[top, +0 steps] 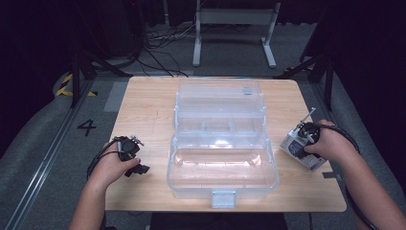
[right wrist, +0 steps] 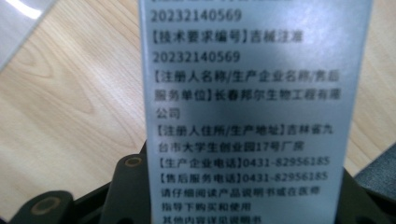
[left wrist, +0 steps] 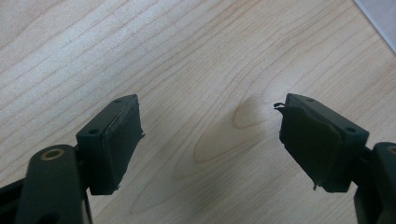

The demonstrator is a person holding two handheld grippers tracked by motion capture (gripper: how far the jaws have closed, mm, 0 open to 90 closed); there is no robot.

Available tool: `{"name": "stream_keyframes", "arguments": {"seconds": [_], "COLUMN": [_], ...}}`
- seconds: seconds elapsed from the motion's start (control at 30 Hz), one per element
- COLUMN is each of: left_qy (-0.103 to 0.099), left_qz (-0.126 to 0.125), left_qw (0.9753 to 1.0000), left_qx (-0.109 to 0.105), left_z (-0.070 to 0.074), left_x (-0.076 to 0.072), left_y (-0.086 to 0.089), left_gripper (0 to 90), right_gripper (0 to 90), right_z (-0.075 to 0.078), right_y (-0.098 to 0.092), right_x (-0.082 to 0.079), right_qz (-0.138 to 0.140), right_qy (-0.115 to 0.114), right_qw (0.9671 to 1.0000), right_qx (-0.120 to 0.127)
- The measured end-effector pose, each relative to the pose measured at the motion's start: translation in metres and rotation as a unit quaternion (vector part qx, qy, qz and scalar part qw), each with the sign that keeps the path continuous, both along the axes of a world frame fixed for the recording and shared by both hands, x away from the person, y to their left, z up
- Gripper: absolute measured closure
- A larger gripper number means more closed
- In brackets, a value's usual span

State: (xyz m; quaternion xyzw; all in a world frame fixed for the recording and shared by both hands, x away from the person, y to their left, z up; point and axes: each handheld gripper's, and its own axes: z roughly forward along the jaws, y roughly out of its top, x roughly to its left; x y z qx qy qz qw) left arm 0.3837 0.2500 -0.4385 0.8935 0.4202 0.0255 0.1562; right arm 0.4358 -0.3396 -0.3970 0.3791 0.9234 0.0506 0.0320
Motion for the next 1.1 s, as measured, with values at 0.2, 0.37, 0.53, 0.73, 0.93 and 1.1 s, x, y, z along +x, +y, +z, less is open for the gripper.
{"name": "stream_keyframes", "arguments": {"seconds": [0.2,0.37,0.53,0.73,0.93,1.1], "left_qy": [-0.004,-0.009,-0.011,-0.014,-0.008,-0.011], "left_qz": [0.001,-0.001,-0.003,-0.006,-0.002,-0.007], "left_qw": [1.0,1.0,0.9999,0.9999,1.0,0.9999], "left_qx": [-0.004,-0.001,0.002,0.0,0.0,-0.004], "left_z": [-0.002,-0.003,-0.004,-0.005,-0.008,-0.009], "left_x": [0.0,0.001,0.001,0.001,0.001,0.002], "left_y": [0.001,0.0,0.001,0.001,0.001,0.001], "left_gripper": [21.1,20.5,19.5,18.9,18.5,18.4], "right_gripper": [56.2,56.2,56.3,56.3,56.4,56.5], "right_z": [0.029,0.05,0.065,0.083,0.101,0.111], "right_y": [0.004,0.009,0.017,0.025,0.034,0.048], "right_x": [-0.004,-0.008,-0.011,-0.015,-0.02,-0.028], "right_qz": [0.005,0.018,0.027,0.037,0.056,0.077], "right_qy": [-0.015,-0.029,-0.037,-0.045,-0.056,-0.059], "right_qw": [0.9999,0.9994,0.9989,0.9982,0.9968,0.9952], "right_qx": [0.005,0.006,0.008,0.01,0.011,0.016]}}
